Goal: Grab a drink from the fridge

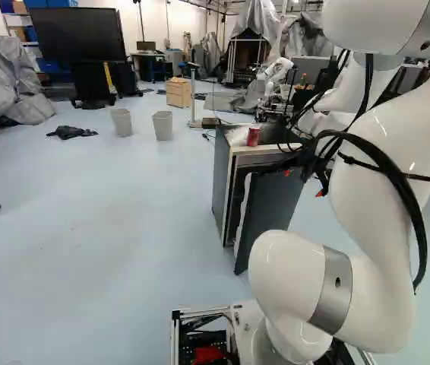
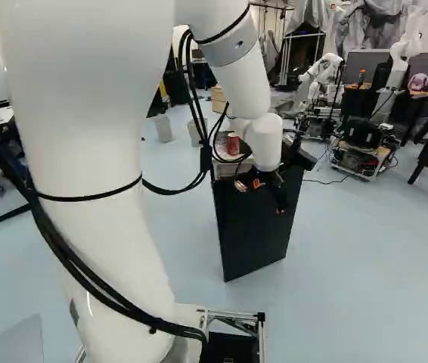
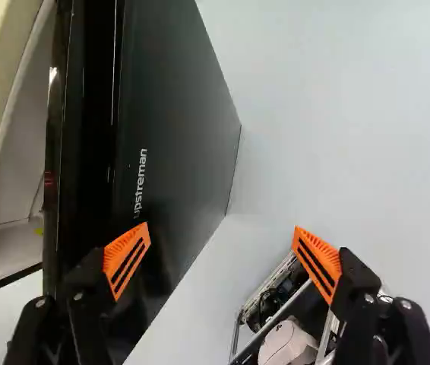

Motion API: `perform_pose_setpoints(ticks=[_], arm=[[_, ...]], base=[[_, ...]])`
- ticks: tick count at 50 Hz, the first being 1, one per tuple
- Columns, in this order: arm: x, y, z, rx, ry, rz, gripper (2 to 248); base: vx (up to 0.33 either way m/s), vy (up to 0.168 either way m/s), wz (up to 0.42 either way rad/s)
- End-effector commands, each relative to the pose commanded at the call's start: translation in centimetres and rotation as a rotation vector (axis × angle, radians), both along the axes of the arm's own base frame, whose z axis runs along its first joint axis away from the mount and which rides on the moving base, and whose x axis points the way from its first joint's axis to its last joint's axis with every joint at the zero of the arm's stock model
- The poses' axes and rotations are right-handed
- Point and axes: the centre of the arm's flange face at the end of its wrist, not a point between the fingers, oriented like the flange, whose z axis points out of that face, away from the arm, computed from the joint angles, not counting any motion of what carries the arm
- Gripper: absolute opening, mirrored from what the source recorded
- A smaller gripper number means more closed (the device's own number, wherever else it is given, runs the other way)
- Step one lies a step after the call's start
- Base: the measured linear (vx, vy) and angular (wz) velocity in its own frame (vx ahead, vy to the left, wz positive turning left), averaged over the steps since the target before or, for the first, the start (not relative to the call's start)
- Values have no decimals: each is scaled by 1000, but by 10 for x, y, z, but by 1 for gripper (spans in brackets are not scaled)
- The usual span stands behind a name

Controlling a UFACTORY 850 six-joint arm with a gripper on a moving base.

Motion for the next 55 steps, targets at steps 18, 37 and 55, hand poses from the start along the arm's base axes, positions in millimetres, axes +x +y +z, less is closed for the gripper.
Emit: perform_pose_setpoints(ticks=[18,37,55], arm=[[0,25,0,3,5,45,247],[1,54,0,6,10,99,247],[1,81,0,8,14,155,247]], base=[[0,0,0],[0,0,0],[0,0,0]])
